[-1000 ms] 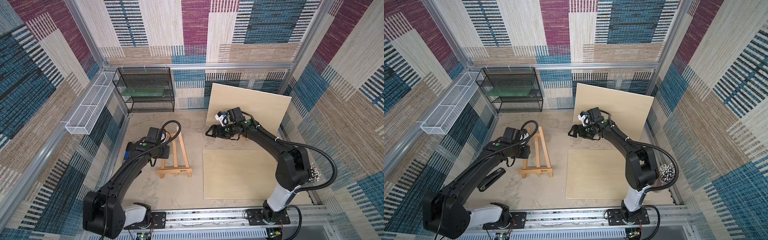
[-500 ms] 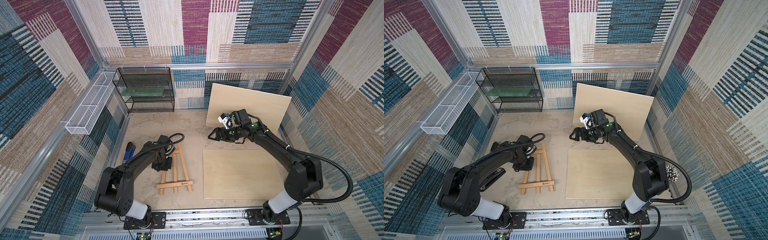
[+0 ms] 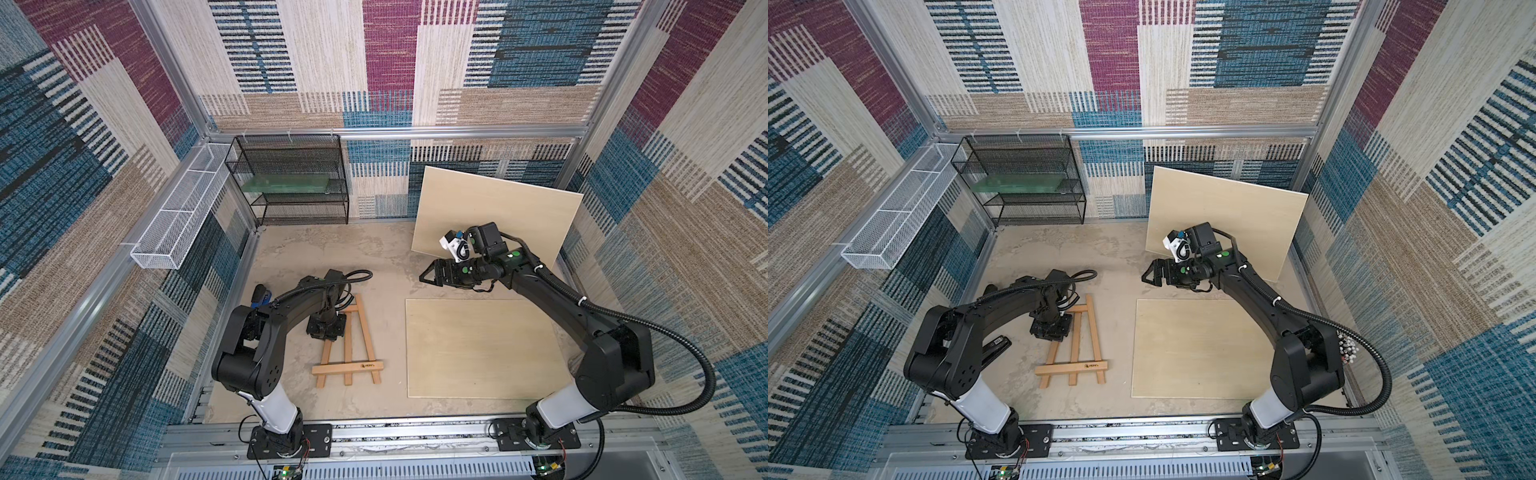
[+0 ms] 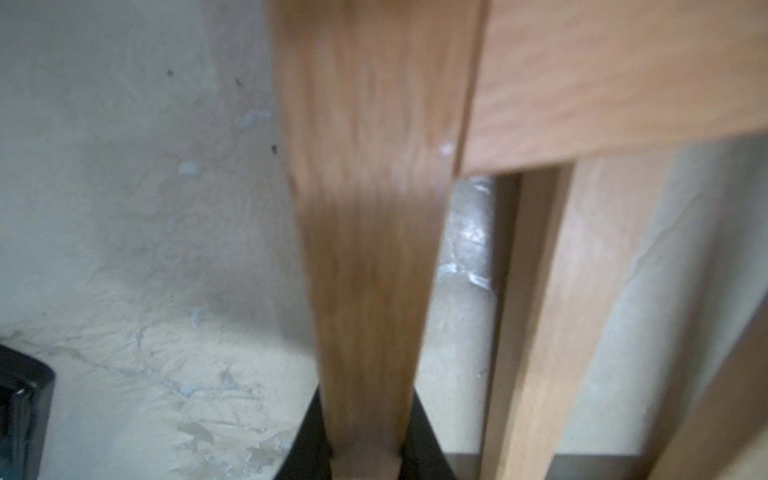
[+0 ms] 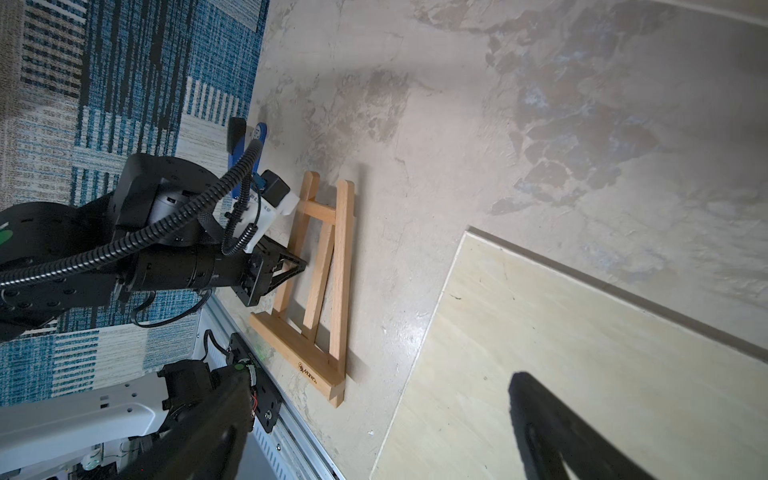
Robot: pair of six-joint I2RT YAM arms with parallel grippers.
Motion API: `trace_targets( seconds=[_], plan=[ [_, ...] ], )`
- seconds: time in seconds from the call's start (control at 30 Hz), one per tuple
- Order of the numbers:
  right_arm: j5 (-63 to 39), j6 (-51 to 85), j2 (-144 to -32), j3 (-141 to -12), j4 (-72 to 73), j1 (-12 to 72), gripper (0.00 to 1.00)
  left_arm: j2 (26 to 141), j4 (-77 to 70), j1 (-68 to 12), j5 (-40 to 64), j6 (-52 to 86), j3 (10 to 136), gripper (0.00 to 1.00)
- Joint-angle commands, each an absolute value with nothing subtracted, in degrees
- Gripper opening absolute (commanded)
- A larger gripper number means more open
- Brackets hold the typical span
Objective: Disassemble the easel
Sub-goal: Place the drawing board at the center of the board.
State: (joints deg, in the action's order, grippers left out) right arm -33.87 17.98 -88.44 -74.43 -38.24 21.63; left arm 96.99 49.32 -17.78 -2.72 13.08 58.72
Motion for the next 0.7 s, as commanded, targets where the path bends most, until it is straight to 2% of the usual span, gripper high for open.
trace_targets(
  seconds=[0.0,0.33,0.5,0.67],
  plan=[
    [-33.75,18.63,-87.32,-73.45,-37.09,21.36,1.00,97.20,49.91,-17.81,-3.85,12.61,58.60,0.03],
    [-33.93,18.98,-86.22,-72.51,-36.50,20.92,0.99,96.16,51.37,-17.82,-4.96,13.77,59.07,0.52],
    [-33.68,19.19,-85.67,-71.96,-36.12,20.75,0.99,93.54,51.28,-17.84,-4.30,14.98,59.87,0.68],
    [-31.79,19.46,-84.78,-71.29,-35.74,19.42,0.99,89.66,51.34,-17.92,-3.78,15.86,62.84,0.79]
  ],
)
